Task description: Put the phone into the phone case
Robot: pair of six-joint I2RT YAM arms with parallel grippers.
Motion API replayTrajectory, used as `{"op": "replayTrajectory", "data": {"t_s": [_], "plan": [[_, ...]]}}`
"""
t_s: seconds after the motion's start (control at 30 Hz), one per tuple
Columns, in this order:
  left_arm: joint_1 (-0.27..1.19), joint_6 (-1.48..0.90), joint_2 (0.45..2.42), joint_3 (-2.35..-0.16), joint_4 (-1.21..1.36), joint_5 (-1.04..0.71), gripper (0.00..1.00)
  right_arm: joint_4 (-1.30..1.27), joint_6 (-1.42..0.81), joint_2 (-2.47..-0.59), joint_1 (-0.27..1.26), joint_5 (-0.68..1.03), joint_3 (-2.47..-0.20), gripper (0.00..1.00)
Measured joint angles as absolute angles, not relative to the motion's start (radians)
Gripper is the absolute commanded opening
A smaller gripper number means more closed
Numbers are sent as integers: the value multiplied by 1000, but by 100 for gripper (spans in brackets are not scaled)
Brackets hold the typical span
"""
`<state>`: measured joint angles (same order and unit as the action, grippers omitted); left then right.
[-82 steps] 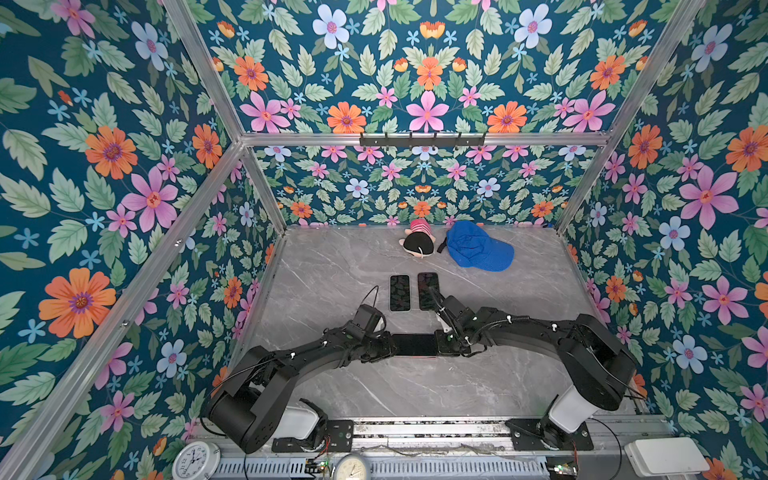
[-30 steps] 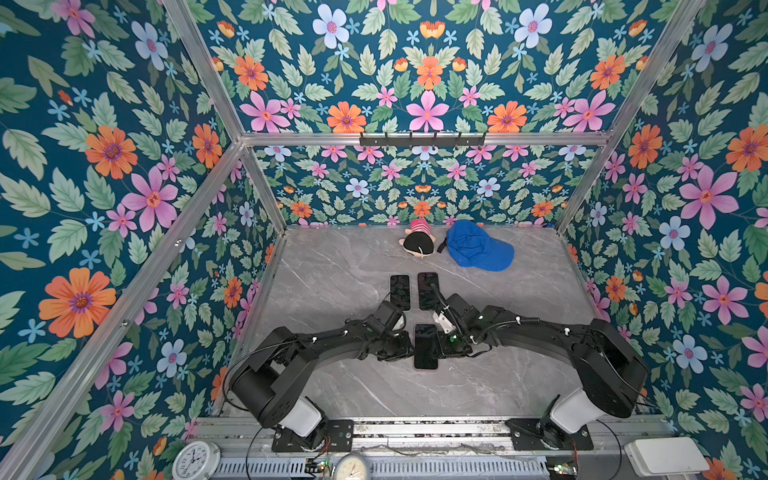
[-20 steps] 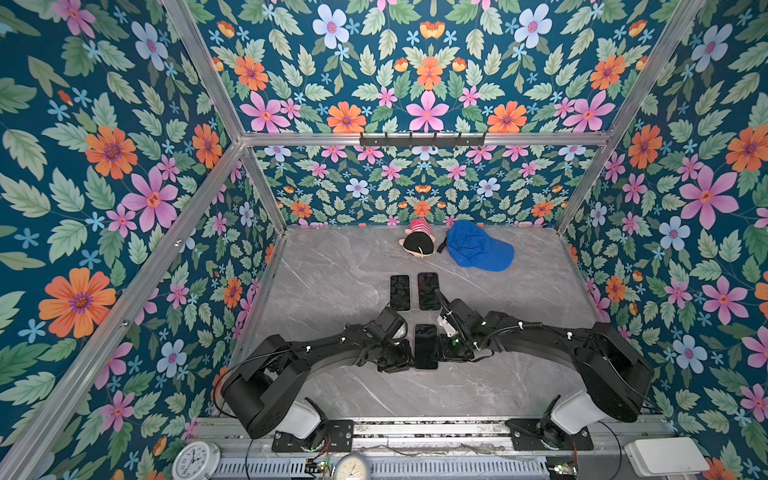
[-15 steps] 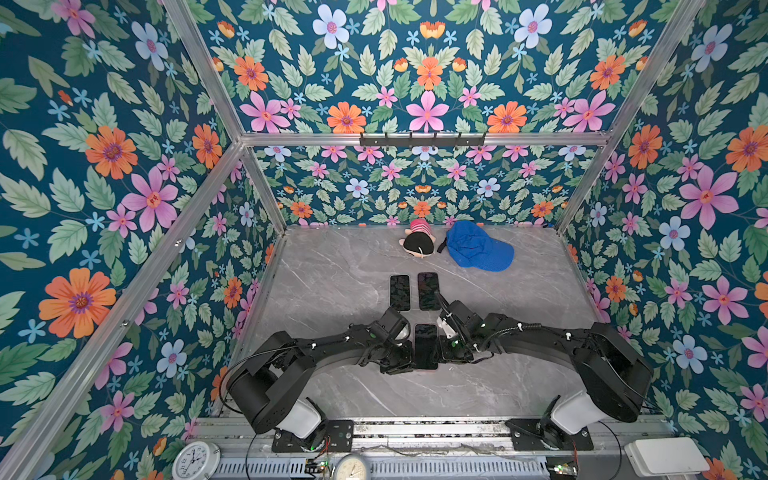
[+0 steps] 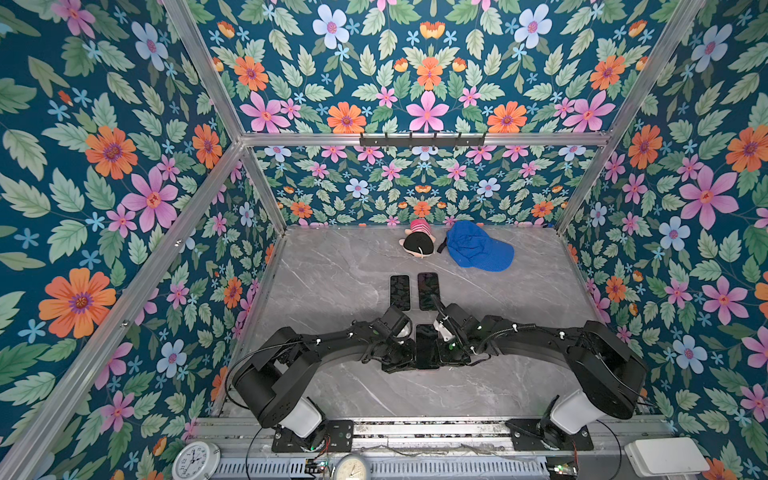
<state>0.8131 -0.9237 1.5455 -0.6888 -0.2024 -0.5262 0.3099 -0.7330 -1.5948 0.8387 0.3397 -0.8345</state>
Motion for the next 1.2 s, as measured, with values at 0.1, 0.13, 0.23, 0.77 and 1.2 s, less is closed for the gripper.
{"op": "replayTrajectory", "data": {"t_s": [0.1,0.13,0.23,0.77,1.2], "plan": [[813,-917,1547,-687,-200,-528,5,312,-733,-1604,841,339,-838,44],[812,-917,1547,-686,-199,-529,5,314,-733,-1606,842,339,-840,44],[812,-913,1547,-687,-200,-528,9,330,-732,-1610,844,334,-851,44],[815,-879,1535,-716,-269,-437,35,400,-733,-1573,849,286,-860,29],[813,-885,1554,-678,-149,-492,25,401,-741,-1613,863,302,-871,16]]}}
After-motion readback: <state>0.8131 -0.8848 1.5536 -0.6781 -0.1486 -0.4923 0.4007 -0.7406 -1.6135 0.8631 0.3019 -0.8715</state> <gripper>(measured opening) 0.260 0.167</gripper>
